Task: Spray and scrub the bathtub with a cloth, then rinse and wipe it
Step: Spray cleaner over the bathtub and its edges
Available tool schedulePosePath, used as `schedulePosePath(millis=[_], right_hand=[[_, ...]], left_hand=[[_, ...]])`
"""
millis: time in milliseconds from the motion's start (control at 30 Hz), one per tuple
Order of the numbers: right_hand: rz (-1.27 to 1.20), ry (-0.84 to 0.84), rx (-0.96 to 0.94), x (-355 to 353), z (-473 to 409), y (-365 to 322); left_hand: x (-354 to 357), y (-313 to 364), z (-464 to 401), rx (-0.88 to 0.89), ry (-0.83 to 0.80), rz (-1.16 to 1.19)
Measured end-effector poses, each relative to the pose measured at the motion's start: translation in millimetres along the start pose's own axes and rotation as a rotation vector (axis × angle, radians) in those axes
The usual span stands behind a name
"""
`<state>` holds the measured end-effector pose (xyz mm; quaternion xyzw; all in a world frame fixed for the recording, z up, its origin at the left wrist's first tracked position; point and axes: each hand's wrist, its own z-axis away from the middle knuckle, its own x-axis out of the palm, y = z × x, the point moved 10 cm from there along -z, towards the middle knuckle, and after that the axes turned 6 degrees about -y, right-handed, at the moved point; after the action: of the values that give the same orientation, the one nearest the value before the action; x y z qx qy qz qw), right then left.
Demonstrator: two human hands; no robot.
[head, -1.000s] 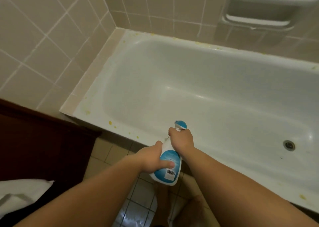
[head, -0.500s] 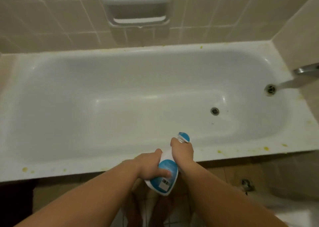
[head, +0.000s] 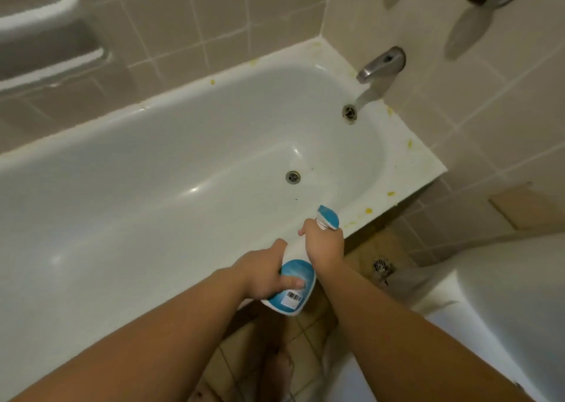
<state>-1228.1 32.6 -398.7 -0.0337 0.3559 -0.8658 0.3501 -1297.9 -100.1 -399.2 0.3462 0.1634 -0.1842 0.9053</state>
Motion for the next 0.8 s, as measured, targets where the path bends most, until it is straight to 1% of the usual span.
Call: schedulePosePath(millis=[67,167,267,367,500,600,700,800], right_hand=[[-0.029,0.022,-0.018,-11,-1,0],[-0.024,0.032,-0.039,-16,1,-1],[-0.036,0.083,-0.035,-47,1,9],[-0.1,0.201,0.009,-88,4,36],[-0.148,0.233,0.09,-118,18,76],[-0.116,0.29,0.117,-140,20,107],[-0.142,0.287,0.081,-141,45,109],[-0.144,0.254,0.085,-133,58,122]], left_hand=[[-2,12,-4,0.037,-0.008,-0.007],[-5,20,-2,0.062,0.032,0.02],[9,41,-9,0.109,-0.001,-0.022],[33,66,-16,0.169,-0.024,-0.063],[72,87,-16,0.218,-0.086,-0.103],[97,97,-10,0.238,-0.116,-0.121],[113,96,-2,0.239,-0.116,-0.135],[130,86,9,0.243,-0.144,-0.145]])
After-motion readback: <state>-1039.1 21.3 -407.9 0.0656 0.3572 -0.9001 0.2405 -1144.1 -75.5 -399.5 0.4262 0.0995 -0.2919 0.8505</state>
